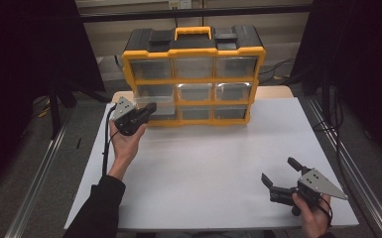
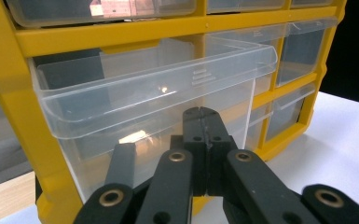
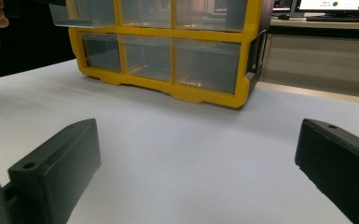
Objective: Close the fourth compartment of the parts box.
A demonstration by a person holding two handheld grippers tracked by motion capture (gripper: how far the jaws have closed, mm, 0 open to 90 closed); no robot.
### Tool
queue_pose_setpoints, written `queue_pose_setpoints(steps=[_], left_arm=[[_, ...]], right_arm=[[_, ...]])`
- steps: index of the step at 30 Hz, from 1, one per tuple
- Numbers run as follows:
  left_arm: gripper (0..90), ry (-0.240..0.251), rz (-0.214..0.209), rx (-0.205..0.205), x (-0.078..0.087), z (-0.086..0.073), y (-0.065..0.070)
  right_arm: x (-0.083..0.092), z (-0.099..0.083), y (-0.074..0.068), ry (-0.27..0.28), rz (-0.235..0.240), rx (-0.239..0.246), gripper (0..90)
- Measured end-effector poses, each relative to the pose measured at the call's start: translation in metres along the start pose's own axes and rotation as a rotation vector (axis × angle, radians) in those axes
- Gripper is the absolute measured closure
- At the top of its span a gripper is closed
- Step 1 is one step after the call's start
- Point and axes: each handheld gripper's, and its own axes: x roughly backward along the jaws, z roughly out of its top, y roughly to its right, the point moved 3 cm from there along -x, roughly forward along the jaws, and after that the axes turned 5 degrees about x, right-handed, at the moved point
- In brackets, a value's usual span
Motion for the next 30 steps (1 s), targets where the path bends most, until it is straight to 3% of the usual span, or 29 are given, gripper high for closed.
queue_pose_setpoints(steps=[11, 13, 20, 24, 28, 30], left_arm=[[90.0, 0.001, 0.011, -0.010, -0.003, 0.000, -0.002], [90.0, 0.013, 0.012, 0.007, -0.005, 0.000, -0.001], [90.0, -0.002, 0.018, -0.010, -0.007, 0.001, -0.004], [90.0, 0.009, 0.020, 0.008, -0.009, 0.001, -0.003], [90.0, -0.006, 0.025, -0.017, -0.009, 0.002, -0.005], [90.0, 0.004, 0.025, -0.005, -0.010, 0.003, -0.005]], right_arm=[[0.000, 0.000, 0.000, 0.002, -0.001, -0.002, 0.0], [0.000, 0.000, 0.000, 0.003, -0.002, -0.002, 0.0], [0.000, 0.000, 0.000, 0.001, -0.001, -0.004, 0.0], [0.000, 0.000, 0.000, 0.001, -0.002, -0.002, 0.0], [-0.001, 0.000, 0.000, 0.002, -0.001, -0.004, 0.0], [-0.001, 0.000, 0.000, 0.001, -0.001, -0.005, 0.0]])
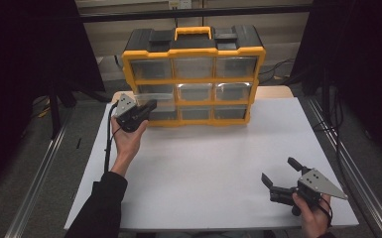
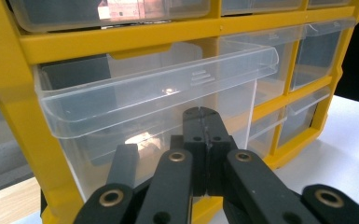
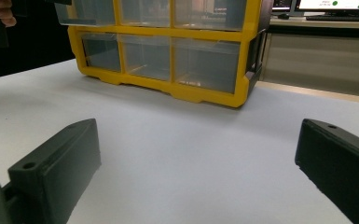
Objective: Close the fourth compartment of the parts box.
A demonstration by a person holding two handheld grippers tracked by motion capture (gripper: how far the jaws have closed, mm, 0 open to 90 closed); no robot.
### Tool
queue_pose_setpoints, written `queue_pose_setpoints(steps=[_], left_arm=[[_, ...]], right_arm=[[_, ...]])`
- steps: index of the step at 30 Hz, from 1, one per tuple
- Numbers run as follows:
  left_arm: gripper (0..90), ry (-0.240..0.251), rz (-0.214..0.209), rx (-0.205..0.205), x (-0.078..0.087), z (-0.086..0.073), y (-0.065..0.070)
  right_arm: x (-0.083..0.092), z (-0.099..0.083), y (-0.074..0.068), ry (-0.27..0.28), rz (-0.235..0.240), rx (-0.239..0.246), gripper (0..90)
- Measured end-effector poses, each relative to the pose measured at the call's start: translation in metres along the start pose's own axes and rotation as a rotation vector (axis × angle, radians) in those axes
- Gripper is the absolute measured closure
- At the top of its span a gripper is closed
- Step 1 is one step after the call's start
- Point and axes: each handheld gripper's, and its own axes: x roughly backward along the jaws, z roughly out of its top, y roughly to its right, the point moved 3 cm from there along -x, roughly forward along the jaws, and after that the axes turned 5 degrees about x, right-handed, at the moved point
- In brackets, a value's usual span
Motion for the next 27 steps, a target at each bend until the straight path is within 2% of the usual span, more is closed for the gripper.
queue_pose_setpoints(steps=[6, 7, 10, 11, 16, 17, 23, 27], left_arm=[[90.0, 0.003, 0.003, 0.003, -0.003, 0.001, -0.001], [90.0, -0.006, 0.005, -0.006, -0.003, 0.001, -0.002], [90.0, 0.003, 0.008, 0.011, -0.005, 0.001, -0.002], [90.0, -0.008, 0.009, -0.004, -0.004, 0.001, -0.003], [90.0, 0.005, 0.012, 0.015, -0.007, 0.002, -0.003], [90.0, -0.007, 0.012, -0.002, -0.006, 0.002, -0.004], [90.0, 0.007, 0.016, 0.014, -0.009, 0.001, -0.004], [90.0, 0.001, 0.019, 0.008, -0.011, 0.002, -0.005]], right_arm=[[0.000, 0.000, 0.000, 0.000, 0.001, 0.001, 0.0], [0.000, 0.000, 0.000, 0.000, 0.002, 0.000, 0.0], [0.000, 0.000, 0.000, 0.000, 0.002, 0.001, 0.0], [0.000, 0.000, 0.000, 0.000, 0.002, 0.000, 0.0], [0.000, 0.000, 0.000, 0.000, 0.003, 0.000, 0.0], [0.000, 0.000, 0.000, 0.000, 0.004, 0.003, 0.0], [0.000, 0.000, 0.000, -0.002, 0.002, 0.002, 0.0], [0.000, 0.000, 0.000, 0.002, 0.002, 0.000, 0.0]])
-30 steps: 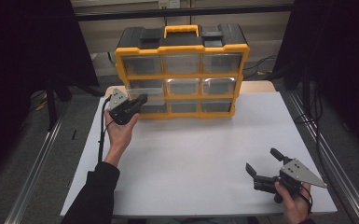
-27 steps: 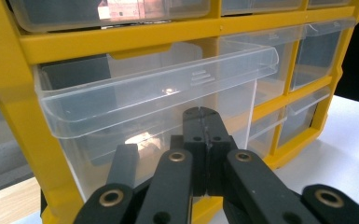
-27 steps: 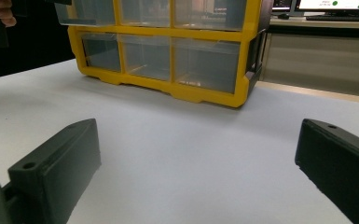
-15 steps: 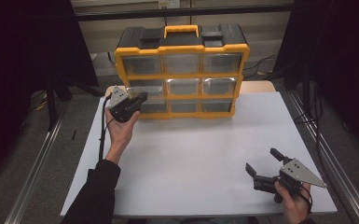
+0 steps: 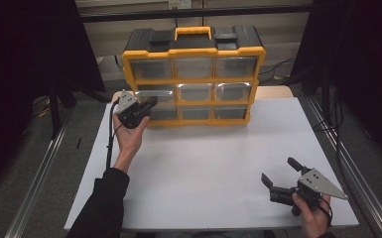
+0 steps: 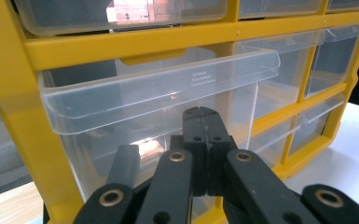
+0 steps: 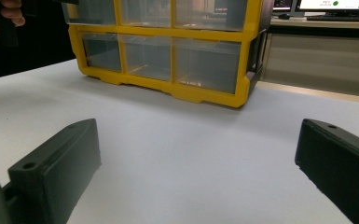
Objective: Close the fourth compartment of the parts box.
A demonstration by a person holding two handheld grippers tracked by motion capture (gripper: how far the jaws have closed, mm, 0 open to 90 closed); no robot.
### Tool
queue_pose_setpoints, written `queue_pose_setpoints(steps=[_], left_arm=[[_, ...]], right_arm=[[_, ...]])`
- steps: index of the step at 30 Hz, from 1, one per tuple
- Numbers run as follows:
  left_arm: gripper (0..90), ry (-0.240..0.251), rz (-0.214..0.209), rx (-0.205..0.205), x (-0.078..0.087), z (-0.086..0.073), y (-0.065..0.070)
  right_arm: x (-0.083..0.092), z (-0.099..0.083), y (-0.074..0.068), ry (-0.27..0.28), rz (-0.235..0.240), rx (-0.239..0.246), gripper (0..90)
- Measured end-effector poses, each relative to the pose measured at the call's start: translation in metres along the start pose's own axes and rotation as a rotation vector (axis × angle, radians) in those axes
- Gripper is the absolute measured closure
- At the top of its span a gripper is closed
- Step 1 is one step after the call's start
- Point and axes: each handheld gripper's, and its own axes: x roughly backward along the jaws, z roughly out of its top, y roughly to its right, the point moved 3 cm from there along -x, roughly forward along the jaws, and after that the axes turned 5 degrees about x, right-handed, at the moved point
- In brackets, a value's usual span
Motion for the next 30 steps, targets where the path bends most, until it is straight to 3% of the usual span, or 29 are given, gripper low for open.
queue_pose_setpoints(steps=[3, 4, 12, 18, 30], left_arm=[[90.0, 0.000, 0.002, -0.004, -0.001, 0.000, -0.001], [90.0, 0.007, 0.003, 0.014, -0.002, 0.000, 0.000], [90.0, -0.007, 0.020, -0.018, -0.005, 0.003, -0.004], [90.0, 0.004, 0.025, -0.002, -0.010, 0.004, -0.005], [90.0, -0.012, 0.050, -0.056, -0.018, 0.007, -0.008]], right_arm=[[0.000, 0.000, 0.000, -0.001, 0.000, 0.000, 0.0], [0.000, 0.000, 0.000, -0.003, 0.000, 0.001, 0.0], [-0.001, -0.001, 0.000, -0.003, 0.005, -0.001, 0.0], [-0.001, -0.001, 0.001, -0.006, 0.001, -0.006, 0.0], [-0.002, -0.002, 0.000, -0.004, 0.004, -0.012, 0.0]])
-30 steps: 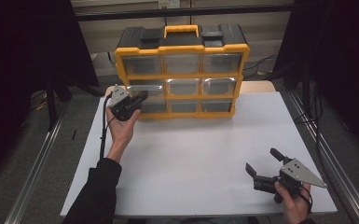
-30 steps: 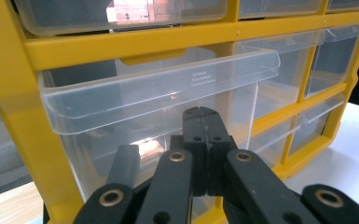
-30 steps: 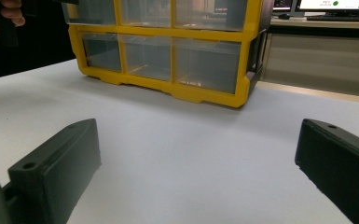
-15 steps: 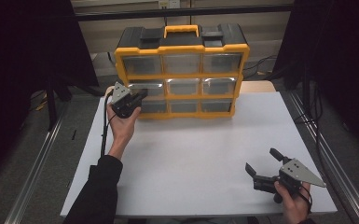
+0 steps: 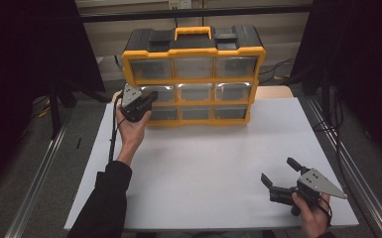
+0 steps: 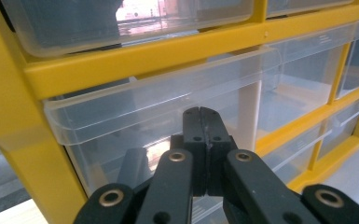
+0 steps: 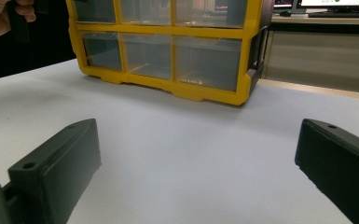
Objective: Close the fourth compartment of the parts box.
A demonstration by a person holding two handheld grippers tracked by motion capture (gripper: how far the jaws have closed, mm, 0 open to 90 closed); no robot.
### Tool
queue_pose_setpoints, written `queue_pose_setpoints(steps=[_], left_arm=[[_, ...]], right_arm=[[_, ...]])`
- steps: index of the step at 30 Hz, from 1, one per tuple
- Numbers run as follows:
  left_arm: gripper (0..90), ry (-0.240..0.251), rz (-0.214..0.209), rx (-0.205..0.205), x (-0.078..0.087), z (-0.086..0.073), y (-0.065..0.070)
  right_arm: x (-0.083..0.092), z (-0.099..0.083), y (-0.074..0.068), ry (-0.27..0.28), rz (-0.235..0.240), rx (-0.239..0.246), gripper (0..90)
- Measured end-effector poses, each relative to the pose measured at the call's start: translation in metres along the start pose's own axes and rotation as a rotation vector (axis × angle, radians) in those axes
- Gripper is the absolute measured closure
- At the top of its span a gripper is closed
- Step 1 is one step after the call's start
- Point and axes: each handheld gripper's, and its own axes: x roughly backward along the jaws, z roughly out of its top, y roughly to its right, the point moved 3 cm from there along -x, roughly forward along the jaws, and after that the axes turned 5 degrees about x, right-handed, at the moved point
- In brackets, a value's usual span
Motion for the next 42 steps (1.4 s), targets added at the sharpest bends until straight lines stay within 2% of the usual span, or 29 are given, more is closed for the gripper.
queue_pose_setpoints(steps=[5, 8, 13, 19, 23, 26, 30, 32, 35, 36, 39, 42], left_arm=[[90.0, 0.006, 0.003, 0.000, -0.004, 0.000, -0.001], [90.0, 0.015, 0.007, 0.025, -0.007, -0.001, -0.003], [90.0, 0.013, 0.009, -0.006, -0.007, 0.000, -0.004], [89.6, 0.001, -0.002, 0.003, -0.007, 0.000, -0.005], [85.1, -0.012, -0.006, -0.005, -0.006, -0.001, -0.004], [79.7, -0.025, -0.011, -0.003, -0.005, -0.001, -0.001], [68.2, -0.017, -0.010, 0.006, -0.003, -0.002, 0.004], [55.7, -0.015, -0.003, 0.021, -0.001, -0.002, 0.006], [52.0, -0.005, -0.020, 0.023, 0.001, -0.001, 0.009], [48.4, -0.002, -0.020, 0.025, 0.002, -0.001, 0.010], [37.5, 0.009, -0.028, 0.046, 0.005, -0.001, 0.012], [30.6, 0.016, -0.037, 0.087, 0.009, -0.005, 0.013]], right_arm=[[0.000, 0.000, 0.000, -0.002, 0.002, 0.002, 0.0], [0.001, -0.001, 0.001, -0.003, 0.001, 0.000, 0.0], [0.001, -0.001, 0.001, 0.000, -0.001, -0.004, 0.0], [0.002, -0.001, 0.001, 0.003, 0.001, -0.001, 0.0], [0.002, -0.001, 0.001, 0.002, 0.000, -0.003, 0.0], [0.002, -0.001, 0.001, 0.002, -0.002, -0.002, 0.0], [0.002, 0.000, 0.000, 0.002, -0.003, 0.000, 0.0], [0.002, 0.000, 0.000, 0.000, -0.003, 0.001, 0.0], [0.002, 0.000, 0.000, 0.001, -0.006, 0.002, 0.0], [0.002, 0.000, 0.000, 0.000, -0.006, 0.002, 0.0], [0.002, 0.000, 0.000, 0.001, -0.006, 0.002, 0.0], [0.002, 0.000, 0.001, 0.003, -0.007, 0.004, 0.0]])
